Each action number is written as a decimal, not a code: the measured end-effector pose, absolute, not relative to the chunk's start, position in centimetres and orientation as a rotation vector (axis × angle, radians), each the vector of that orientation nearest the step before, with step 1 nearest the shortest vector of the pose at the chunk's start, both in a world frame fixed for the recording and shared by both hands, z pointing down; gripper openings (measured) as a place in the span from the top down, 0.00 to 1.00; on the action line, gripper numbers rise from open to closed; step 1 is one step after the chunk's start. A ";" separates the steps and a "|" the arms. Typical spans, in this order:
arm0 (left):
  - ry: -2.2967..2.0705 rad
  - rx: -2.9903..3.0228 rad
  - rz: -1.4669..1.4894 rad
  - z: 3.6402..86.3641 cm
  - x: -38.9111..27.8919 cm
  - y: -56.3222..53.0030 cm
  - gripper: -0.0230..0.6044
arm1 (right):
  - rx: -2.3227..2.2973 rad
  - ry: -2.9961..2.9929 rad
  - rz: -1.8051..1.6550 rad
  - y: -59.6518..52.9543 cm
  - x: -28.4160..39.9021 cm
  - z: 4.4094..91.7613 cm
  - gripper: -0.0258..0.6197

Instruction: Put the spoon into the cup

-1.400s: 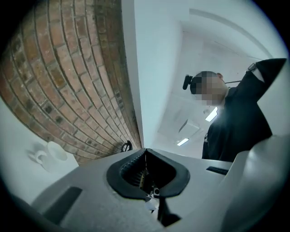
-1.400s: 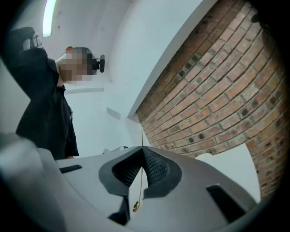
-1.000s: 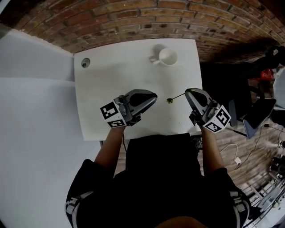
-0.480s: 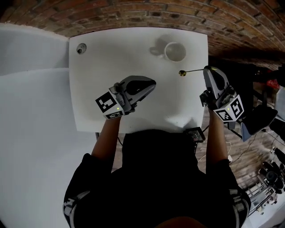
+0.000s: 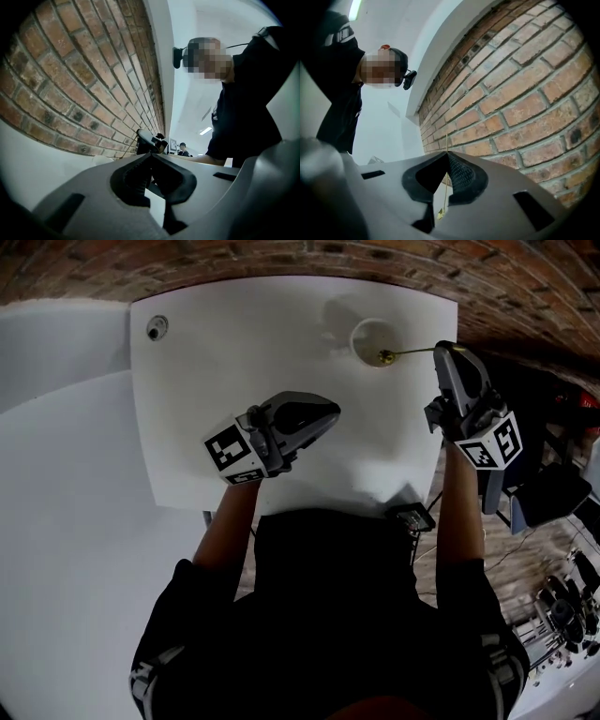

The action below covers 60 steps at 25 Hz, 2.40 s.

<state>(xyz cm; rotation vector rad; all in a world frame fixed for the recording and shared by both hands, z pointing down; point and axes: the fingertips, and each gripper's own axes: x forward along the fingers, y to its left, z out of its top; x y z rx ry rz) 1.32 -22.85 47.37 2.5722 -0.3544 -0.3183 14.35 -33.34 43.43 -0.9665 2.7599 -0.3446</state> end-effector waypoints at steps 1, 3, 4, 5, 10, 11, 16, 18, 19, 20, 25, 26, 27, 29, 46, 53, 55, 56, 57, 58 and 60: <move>-0.359 2.570 -0.294 48.0 1.3 -22.9 0.94 | -0.962 2.761 -0.361 -33.7 14.1 44.1 0.95; -0.372 2.568 -0.246 49.3 1.3 -23.2 0.94 | -0.955 2.758 -0.399 -34.3 13.7 45.4 0.95; -0.377 2.561 -0.238 49.8 1.2 -23.4 0.94 | -0.953 2.756 -0.418 -34.6 13.6 46.0 0.95; -0.381 2.552 -0.236 50.1 1.3 -23.6 0.94 | -0.951 2.754 -0.436 -34.9 13.4 46.6 0.95; -0.386 2.523 -0.249 51.4 1.3 -24.0 0.94 | -0.938 2.773 -0.481 -35.8 12.2 49.4 0.95; -0.386 2.519 -0.253 51.6 1.4 -24.1 0.94 | -0.942 2.784 -0.484 -35.9 12.1 50.0 0.95; -0.368 2.505 -0.236 52.2 1.6 -24.1 0.94 | -0.974 2.835 -0.478 -36.1 11.4 51.8 0.95; -0.377 2.509 -0.235 52.1 1.3 -24.1 0.94 | -0.977 2.880 -0.452 -35.9 10.8 52.3 0.95; -0.384 2.508 -0.238 52.1 1.1 -24.0 0.94 | -0.977 2.903 -0.441 -35.7 10.6 52.5 0.95; -0.389 2.503 -0.239 52.2 1.0 -23.8 0.94 | -0.975 2.926 -0.426 -35.5 10.3 52.7 0.95; -0.382 2.467 -0.208 52.4 1.0 -22.9 0.93 | -0.989 3.016 -0.329 -35.2 9.6 53.2 0.95; -0.381 2.466 -0.203 52.4 1.0 -22.9 0.93 | -0.994 3.018 -0.324 -35.2 9.5 53.2 0.95; -0.382 2.467 -0.203 52.4 0.9 -22.8 0.94 | -0.999 3.020 -0.322 -35.2 9.5 53.3 0.95; -0.388 2.476 -0.215 52.4 0.8 -22.9 0.94 | -1.007 3.025 -0.313 -35.1 9.5 53.3 0.95; -0.398 2.472 -0.207 52.6 1.0 -22.8 0.94 | -1.326 2.972 -0.400 -37.1 13.0 56.4 0.90; -0.397 2.496 -0.199 51.5 1.7 -22.4 0.94 | -1.290 2.911 -0.495 -37.1 13.7 57.2 0.90; -0.400 2.498 -0.194 51.1 1.9 -22.1 0.93 | -1.278 2.895 -0.527 -37.0 13.8 57.6 0.86; -0.402 2.500 -0.192 50.9 1.9 -21.9 0.94 | -1.277 2.886 -0.540 -36.9 13.8 57.7 0.82; -0.404 2.503 -0.191 50.6 2.0 -21.7 0.94 | -1.276 2.879 -0.548 -36.7 13.9 57.6 0.80; -0.407 2.505 -0.190 50.3 2.0 -21.5 0.93 | -1.275 2.871 -0.552 -36.4 14.0 57.3 0.79; -0.411 2.516 -0.182 49.5 2.1 -21.1 0.94 | -1.280 2.857 -0.554 -35.5 14.3 56.7 0.79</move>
